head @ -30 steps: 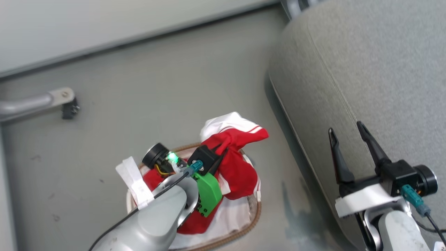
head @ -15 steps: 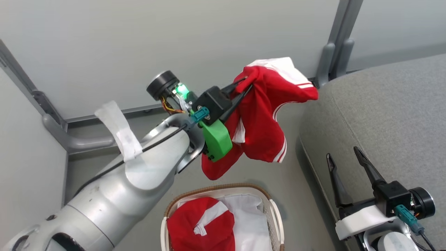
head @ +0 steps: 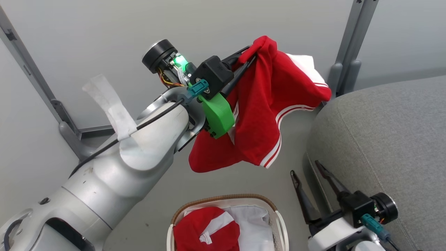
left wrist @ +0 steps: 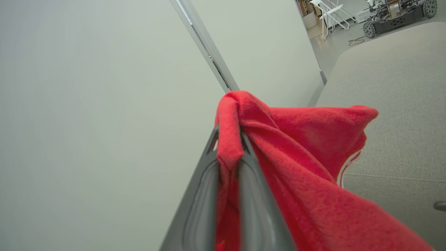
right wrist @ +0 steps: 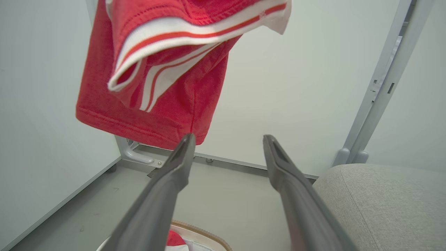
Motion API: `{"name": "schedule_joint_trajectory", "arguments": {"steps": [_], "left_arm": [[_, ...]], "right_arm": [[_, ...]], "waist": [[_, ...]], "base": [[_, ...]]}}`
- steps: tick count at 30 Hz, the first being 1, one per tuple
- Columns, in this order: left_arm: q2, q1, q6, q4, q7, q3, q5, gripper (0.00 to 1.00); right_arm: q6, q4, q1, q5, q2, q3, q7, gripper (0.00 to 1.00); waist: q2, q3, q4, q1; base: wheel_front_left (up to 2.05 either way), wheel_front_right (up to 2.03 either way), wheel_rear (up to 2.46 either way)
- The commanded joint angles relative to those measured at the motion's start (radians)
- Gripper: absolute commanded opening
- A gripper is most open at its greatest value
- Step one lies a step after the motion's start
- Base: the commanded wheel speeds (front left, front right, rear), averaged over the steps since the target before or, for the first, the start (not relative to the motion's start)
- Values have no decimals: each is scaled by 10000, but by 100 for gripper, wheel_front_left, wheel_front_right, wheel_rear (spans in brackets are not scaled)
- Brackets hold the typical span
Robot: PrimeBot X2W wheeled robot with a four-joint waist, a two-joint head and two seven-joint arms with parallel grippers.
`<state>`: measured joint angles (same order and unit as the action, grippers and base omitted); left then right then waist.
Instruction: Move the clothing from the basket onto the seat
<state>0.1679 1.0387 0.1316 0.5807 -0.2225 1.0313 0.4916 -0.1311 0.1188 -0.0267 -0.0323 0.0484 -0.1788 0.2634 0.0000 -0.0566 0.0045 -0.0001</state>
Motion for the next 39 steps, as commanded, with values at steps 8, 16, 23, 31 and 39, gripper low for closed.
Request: {"name": "schedule_joint_trajectory", "arguments": {"steps": [8,16,23,31,39], "left_arm": [[-229,359,-64,53,23,47,96,0],[-556,468,-55,-157,66,301,182,0],[-613,200,-48,-460,45,465,348,0],[-328,-179,-171,-571,15,396,561,0],[-88,-547,-295,-514,-74,240,856,0]], "right_arm": [[7,499,-745,-543,43,-1348,21,100],[7,1000,-2083,-1038,38,-1691,21,100],[7,1063,-2571,-1337,38,-1488,21,31],[7,944,-2580,-1265,37,-1253,21,0],[7,793,-2589,-1196,37,-1153,21,0]], "waist": [[0,39,128,1],[0,96,368,1],[0,100,506,1],[0,136,451,1],[0,212,350,1]], "base": [[0,0,0],[0,0,0],[0,0,0],[0,0,0],[0,0,0]]}}
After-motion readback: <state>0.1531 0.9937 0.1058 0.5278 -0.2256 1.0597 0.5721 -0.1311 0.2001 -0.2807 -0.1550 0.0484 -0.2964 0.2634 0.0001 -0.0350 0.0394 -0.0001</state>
